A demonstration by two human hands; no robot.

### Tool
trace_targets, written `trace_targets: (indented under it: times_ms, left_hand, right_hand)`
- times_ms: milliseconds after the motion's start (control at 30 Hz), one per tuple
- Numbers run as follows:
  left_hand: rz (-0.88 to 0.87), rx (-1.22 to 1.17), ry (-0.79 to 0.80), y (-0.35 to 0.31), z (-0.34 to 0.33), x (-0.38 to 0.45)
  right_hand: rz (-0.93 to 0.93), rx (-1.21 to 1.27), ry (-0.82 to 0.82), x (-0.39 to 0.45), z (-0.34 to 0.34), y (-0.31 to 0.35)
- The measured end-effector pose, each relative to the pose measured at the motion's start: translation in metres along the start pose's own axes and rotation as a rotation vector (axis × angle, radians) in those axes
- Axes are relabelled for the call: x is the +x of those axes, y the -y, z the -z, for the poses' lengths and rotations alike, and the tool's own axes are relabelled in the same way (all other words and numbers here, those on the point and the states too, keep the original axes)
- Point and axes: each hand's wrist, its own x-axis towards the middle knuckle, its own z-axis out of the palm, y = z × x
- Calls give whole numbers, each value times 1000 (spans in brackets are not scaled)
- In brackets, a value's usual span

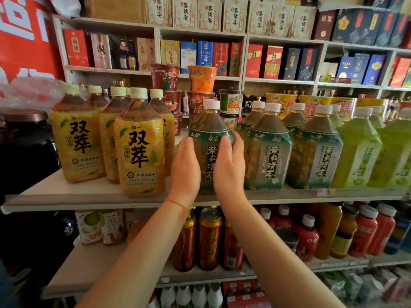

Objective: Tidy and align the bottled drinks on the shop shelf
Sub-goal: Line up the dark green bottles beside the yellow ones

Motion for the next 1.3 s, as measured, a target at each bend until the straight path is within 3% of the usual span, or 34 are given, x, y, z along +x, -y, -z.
trace_targets:
  times_ms: [133, 400, 567, 667, 800, 833, 900, 967, 1033, 1167, 1300]
  left_hand:
    - [11, 39, 52, -1, -3, 2]
    - [33, 71, -84, 4, -18, 21]
    - [-26, 143, -84, -3, -26, 19]
    - [-221, 441, -104, -8, -20, 11]
    - [-877, 1081, -428, -15, 19, 12]
    - [-921, 1209, -521, -19, 32, 18]
    - [-710, 1334, -588, -30, 57, 29]
    - [-499, 1335, -524, -32, 68, 37]
    - [-521, 1320, -455, -32, 77, 38]
    - [-600, 1148, -381, -42, 108, 43]
    - [-686, 987, -390, -46, 135, 39]
  right_hand:
    - [78, -69, 65, 12, 5, 1]
    - [91, 1, 86, 32, 5, -12]
    - [75, 49, 90, 43, 4, -16]
    - [197, 5, 53, 39, 3, -15]
    - [510, -94, -28, 30, -12, -8]
    - [589, -150, -46, 27, -19, -6]
    - [716, -218, -24, 15, -38, -3]
    - [767, -218, 88, 7, -51, -6]
    - [662, -148, 210, -4, -68, -10]
    - [178, 71, 340, -22, -107, -7]
    - [91, 130, 332, -33, -131, -6]
